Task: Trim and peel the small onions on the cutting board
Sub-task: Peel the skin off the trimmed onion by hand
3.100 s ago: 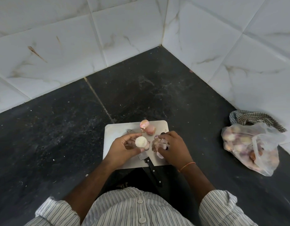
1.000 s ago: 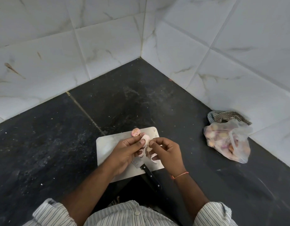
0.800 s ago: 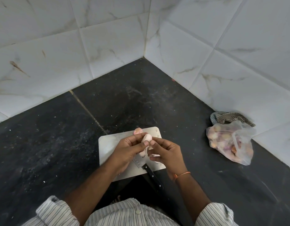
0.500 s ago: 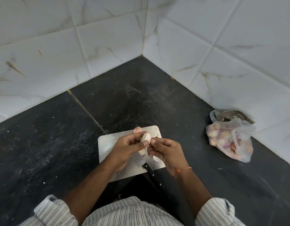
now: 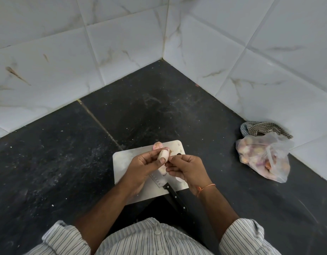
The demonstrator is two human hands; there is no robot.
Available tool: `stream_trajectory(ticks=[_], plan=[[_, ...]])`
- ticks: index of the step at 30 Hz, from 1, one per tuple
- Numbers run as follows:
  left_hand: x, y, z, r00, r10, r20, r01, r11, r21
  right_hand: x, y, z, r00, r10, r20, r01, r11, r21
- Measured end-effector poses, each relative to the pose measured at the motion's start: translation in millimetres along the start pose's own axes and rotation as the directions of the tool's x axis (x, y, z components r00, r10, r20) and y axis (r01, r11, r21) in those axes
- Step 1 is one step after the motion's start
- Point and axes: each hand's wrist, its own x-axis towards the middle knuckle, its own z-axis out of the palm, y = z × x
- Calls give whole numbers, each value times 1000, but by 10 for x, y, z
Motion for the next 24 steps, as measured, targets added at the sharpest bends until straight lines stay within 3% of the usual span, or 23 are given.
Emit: stream_trajectory(ticks=[12, 17, 22, 24], plan=[[155, -140, 75, 999, -36, -34, 37, 998, 48, 196, 151, -99, 980, -155, -123, 93, 909, -406], [218, -126, 49, 995, -48, -92, 64, 982, 176, 368, 285, -307, 959, -254, -124, 67, 630, -774], [241, -166, -85, 994, 16, -107, 36, 885, 464, 408, 381, -365, 942, -335, -19, 127, 409, -904], [226, -184, -99, 993, 76, -88, -12, 819, 574, 403, 398, -347, 931, -365, 24, 188, 421, -888]])
